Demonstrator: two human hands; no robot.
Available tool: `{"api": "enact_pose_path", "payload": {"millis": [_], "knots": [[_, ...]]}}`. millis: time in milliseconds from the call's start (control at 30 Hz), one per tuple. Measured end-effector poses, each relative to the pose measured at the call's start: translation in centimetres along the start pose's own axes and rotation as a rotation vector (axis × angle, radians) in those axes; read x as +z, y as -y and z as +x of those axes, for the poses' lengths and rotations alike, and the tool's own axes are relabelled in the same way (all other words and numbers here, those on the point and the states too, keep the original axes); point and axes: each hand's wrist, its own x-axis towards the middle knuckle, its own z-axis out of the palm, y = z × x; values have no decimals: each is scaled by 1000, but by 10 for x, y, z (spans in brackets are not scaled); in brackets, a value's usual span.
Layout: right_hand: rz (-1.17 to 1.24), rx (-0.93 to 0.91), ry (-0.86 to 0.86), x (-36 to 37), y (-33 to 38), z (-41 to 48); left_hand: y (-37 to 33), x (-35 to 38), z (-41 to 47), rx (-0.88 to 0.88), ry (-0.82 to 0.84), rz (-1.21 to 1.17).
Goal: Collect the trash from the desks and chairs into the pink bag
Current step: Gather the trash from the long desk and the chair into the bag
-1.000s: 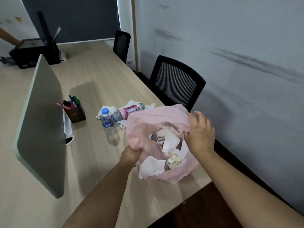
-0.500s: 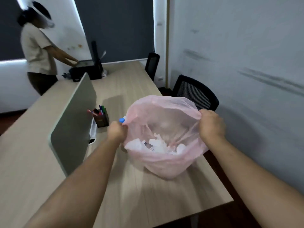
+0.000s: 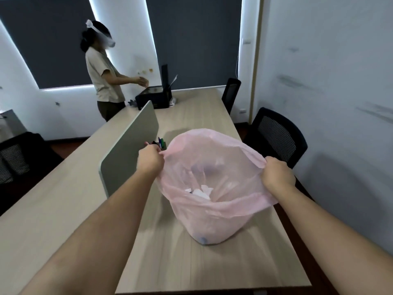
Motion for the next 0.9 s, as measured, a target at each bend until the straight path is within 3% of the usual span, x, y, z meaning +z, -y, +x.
{"api": "enact_pose_path", "payload": {"millis": [200, 433, 667, 900], "knots": [[-193, -54, 55, 13, 22, 4, 4, -22, 20, 93, -158, 11], [-177, -130, 189, 60, 46, 16, 38, -8, 20, 110, 25, 186], [-31, -153, 204, 77, 51, 41, 51, 4, 18, 147, -28, 237], [-38, -327, 429, 83, 56, 79, 51, -7, 25, 39, -90, 214]]}}
